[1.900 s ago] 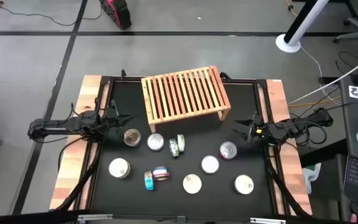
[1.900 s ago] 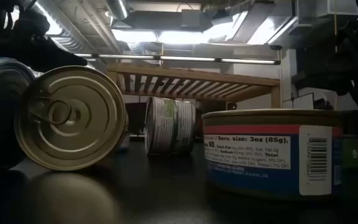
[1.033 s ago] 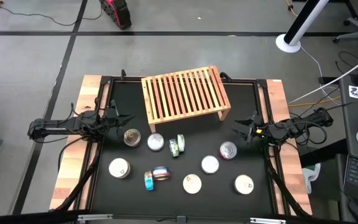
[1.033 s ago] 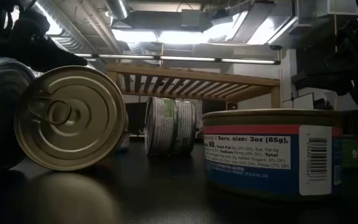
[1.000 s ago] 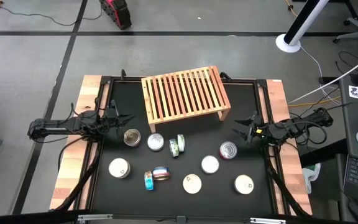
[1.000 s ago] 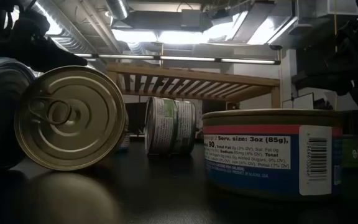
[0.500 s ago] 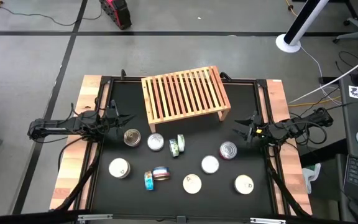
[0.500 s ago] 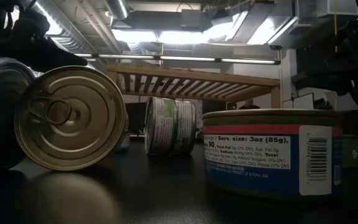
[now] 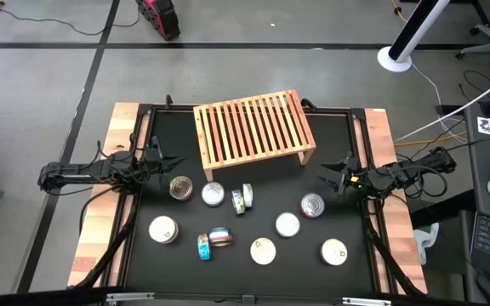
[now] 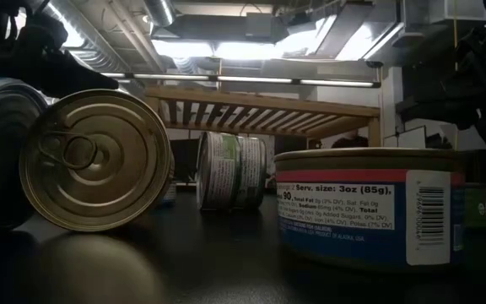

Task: Stack canned seafood by type on shelf

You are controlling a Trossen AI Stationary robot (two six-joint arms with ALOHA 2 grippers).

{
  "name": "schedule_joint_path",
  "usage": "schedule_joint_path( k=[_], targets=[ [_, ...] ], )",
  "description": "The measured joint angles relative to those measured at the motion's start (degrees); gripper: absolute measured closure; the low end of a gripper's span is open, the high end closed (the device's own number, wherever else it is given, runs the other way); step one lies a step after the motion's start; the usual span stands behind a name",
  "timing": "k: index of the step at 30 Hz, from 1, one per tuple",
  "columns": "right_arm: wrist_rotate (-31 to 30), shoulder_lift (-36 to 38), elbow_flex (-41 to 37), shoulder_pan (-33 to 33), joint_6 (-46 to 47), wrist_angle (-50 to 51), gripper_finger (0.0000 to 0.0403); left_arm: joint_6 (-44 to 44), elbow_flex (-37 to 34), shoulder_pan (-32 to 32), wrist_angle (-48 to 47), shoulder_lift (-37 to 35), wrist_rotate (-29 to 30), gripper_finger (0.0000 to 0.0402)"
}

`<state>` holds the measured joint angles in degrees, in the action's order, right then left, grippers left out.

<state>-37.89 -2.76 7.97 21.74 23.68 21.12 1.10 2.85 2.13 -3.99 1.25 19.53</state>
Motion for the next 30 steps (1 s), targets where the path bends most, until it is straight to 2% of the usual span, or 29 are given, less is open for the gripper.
schedule_joint_path(
  k=[25, 30],
  targets=[
    [0.00, 0.00, 0.00, 0.00, 0.00, -0.02, 0.0160, 3.96, 0.00, 0.00, 1.93, 0.01, 0.09, 0.0396],
    [-0.02, 0.00, 0.00, 0.00, 0.02, -0.02, 0.0160, 9.52, 0.00, 0.00, 8.86, 0.01, 0.12, 0.0363]
  ],
)
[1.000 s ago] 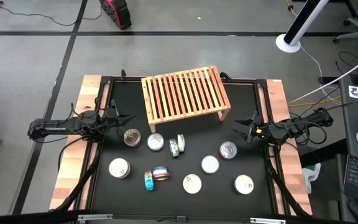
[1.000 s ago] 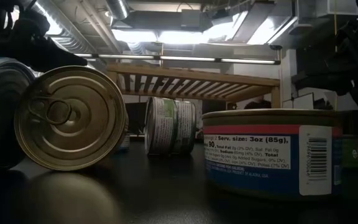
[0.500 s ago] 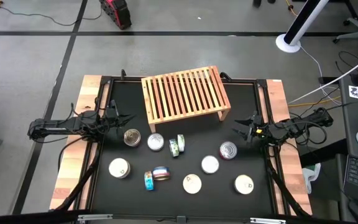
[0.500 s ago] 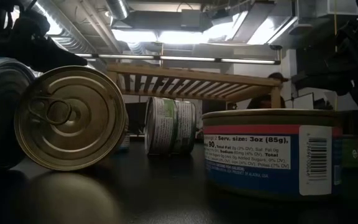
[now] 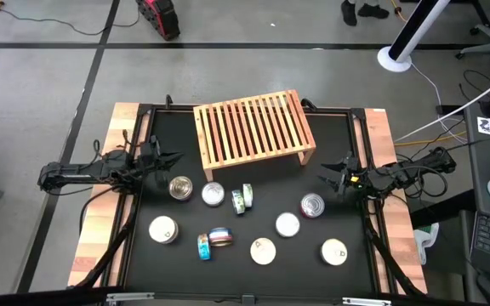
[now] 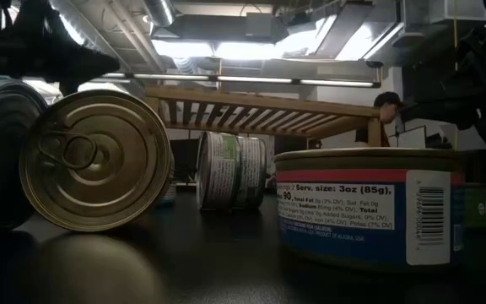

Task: Stack canned seafood by type on shelf
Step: Put the yellow tuna can on the shelf

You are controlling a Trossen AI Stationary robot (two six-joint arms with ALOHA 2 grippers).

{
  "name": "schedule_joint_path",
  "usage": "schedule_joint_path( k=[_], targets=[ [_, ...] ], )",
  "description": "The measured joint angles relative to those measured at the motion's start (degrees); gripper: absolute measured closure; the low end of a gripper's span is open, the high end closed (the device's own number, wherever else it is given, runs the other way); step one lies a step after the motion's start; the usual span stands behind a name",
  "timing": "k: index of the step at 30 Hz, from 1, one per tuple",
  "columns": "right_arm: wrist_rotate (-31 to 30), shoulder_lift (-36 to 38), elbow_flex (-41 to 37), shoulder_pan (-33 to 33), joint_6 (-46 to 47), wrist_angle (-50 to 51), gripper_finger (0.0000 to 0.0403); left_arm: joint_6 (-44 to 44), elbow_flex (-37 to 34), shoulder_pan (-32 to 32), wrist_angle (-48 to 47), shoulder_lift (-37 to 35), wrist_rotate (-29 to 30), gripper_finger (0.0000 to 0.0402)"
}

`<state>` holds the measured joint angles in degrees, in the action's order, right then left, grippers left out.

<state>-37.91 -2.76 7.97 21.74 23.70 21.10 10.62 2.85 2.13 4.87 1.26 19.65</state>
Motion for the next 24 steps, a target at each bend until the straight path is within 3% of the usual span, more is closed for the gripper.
schedule_joint_path(
  k=[8, 14, 24],
  targets=[
    [0.00, 0.00, 0.00, 0.00, -0.02, -0.02, 0.0160, 6.42, 0.46, 0.00, 10.67, 0.02, -1.14, 0.0245],
    [-0.01, 0.00, 0.00, -0.01, 1.94, -0.80, 0.0160, 11.40, 8.96, 0.00, 10.13, 4.06, -2.73, 0.0216],
    [0.00, 0.00, 0.00, -0.02, 2.01, -0.72, 0.0160, 11.75, 38.00, -1.53, -14.97, 28.77, -3.20, 0.0219]
  ],
)
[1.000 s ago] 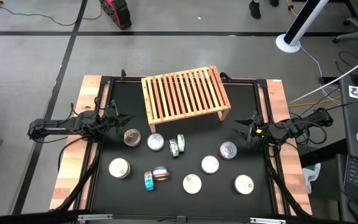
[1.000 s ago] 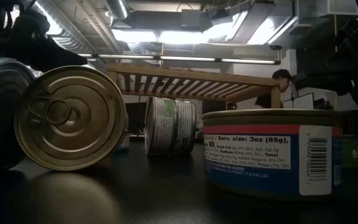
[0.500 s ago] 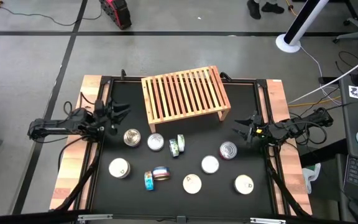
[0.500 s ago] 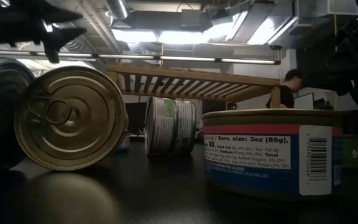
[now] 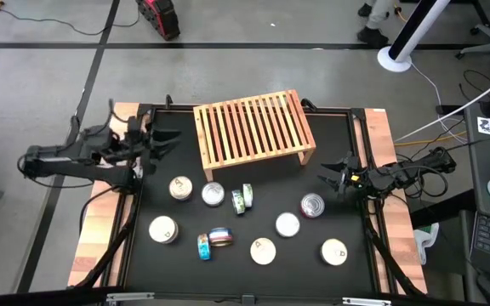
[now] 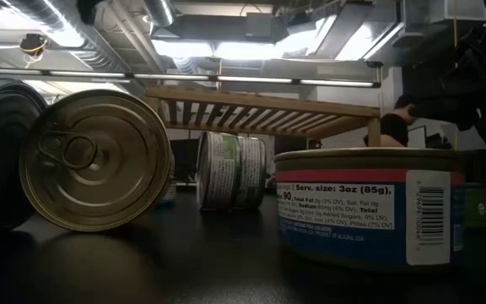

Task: Stack canned seafood by type on shelf
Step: Put the yellow tuna can on the shelf

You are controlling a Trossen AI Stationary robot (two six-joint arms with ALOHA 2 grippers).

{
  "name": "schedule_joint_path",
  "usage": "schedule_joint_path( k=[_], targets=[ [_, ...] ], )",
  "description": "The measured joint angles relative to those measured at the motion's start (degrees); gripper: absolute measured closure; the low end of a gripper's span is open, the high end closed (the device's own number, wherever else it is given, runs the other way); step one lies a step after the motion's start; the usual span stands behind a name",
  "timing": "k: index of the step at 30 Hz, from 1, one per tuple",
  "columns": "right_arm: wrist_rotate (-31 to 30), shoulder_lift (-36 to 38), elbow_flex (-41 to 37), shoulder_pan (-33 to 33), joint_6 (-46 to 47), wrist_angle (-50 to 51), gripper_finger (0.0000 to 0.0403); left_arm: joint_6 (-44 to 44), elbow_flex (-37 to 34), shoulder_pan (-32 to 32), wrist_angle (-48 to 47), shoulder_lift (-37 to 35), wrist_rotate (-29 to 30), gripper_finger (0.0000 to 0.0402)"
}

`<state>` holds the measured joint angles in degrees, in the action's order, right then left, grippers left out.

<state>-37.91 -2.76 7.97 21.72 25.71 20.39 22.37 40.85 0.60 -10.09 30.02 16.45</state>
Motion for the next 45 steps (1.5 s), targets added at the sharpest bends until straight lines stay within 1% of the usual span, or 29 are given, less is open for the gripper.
schedule_joint_path(
  k=[2, 6, 8, 11, 14, 16, 19, 21, 23, 27, 31, 36, 40, 45],
  targets=[
    [0.00, 0.00, 0.00, 0.01, 0.00, 0.07, 0.0160, 0.64, 6.25, -0.42, -7.01, 4.91, -0.02, 0.0219],
    [0.00, 0.00, 0.00, 0.00, -0.02, 0.24, 0.0160, 6.27, 17.22, -2.06, -19.56, 14.04, -0.15, 0.0219],
    [0.00, 0.00, 0.00, 0.02, -0.02, 0.25, 0.0160, 9.61, 21.75, -3.05, -24.71, 18.28, -1.87, 0.0219],
    [0.00, 0.00, 0.00, 0.02, -0.02, 0.26, 0.0160, 17.38, 27.85, -4.25, -30.89, 23.92, -6.82, 0.0219],
    [0.00, 0.00, 0.00, 0.01, -0.04, 0.26, 0.0160, 26.43, 32.75, -5.30, -35.21, 29.03, -14.68, 0.0219],
    [0.00, 0.00, 0.00, 0.00, -0.04, 0.28, 0.0160, 32.78, 34.69, -6.13, -37.11, 32.02, -20.78, 0.0219],
    [0.00, 0.00, 0.00, 0.01, -0.04, 0.30, 0.0160, 44.55, 35.23, -7.71, -37.40, 35.39, -29.84, 0.0219],
    [0.00, 0.00, 0.00, 0.00, -0.04, 0.30, 0.0160, 53.07, 35.23, -9.01, -37.68, 37.51, -34.45, 0.0219],
    [0.00, 0.00, 0.00, 0.00, -0.04, 0.30, 0.0160, 60.19, 35.23, -10.55, -37.67, 39.68, -37.37, 0.0219],
    [0.00, 0.00, 0.00, 0.00, -0.04, 0.32, 0.0160, 71.77, 35.23, -13.14, -37.61, 43.38, -41.10, 0.0219],
    [0.00, 0.00, 0.00, 0.01, -0.04, 0.32, 0.0160, 82.16, 35.23, -15.50, -37.53, 46.61, -41.86, 0.0219],
    [0.00, 0.00, 0.00, 0.01, -0.06, 0.36, 0.0160, 92.09, 35.23, -19.17, -37.30, 50.79, -41.86, 0.0219],
    [0.00, 0.00, 0.00, 0.01, -0.05, 0.35, 0.0160, 95.94, 35.23, -21.39, -37.32, 53.74, -41.86, 0.0219],
    [0.00, 0.00, 0.00, 0.01, -0.07, 0.35, 0.0160, 97.29, 35.23, -22.24, -37.51, 56.75, -40.98, 0.0219]
  ],
)
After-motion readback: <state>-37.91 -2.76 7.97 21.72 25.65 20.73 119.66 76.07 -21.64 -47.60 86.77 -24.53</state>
